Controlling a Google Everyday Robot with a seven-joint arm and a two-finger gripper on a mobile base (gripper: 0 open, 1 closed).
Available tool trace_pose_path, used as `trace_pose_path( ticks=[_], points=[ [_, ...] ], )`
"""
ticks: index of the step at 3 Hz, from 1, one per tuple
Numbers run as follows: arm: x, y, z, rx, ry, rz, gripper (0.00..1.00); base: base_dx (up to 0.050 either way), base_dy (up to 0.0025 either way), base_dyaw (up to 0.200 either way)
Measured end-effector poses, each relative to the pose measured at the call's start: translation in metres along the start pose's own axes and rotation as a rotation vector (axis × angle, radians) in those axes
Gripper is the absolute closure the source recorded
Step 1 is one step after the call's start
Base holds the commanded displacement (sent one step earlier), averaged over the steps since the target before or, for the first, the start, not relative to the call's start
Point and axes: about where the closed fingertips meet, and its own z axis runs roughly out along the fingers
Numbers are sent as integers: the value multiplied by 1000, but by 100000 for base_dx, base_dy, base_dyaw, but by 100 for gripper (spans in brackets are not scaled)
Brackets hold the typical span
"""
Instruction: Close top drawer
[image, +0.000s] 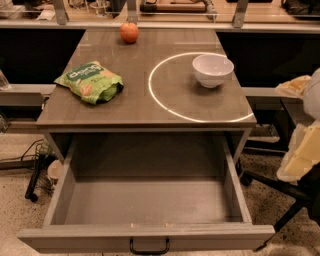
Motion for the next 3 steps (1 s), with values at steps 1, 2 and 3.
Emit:
trace_pose_path(
  ticks=[1,2,3],
  points=[
    [-10,47,40,-76,-72,-51,0,0,0,0],
    [-17,78,79,-121,-118,-90,0,0,0,0],
    [-18,79,83,-117,-128,-91,0,0,0,0]
  ],
)
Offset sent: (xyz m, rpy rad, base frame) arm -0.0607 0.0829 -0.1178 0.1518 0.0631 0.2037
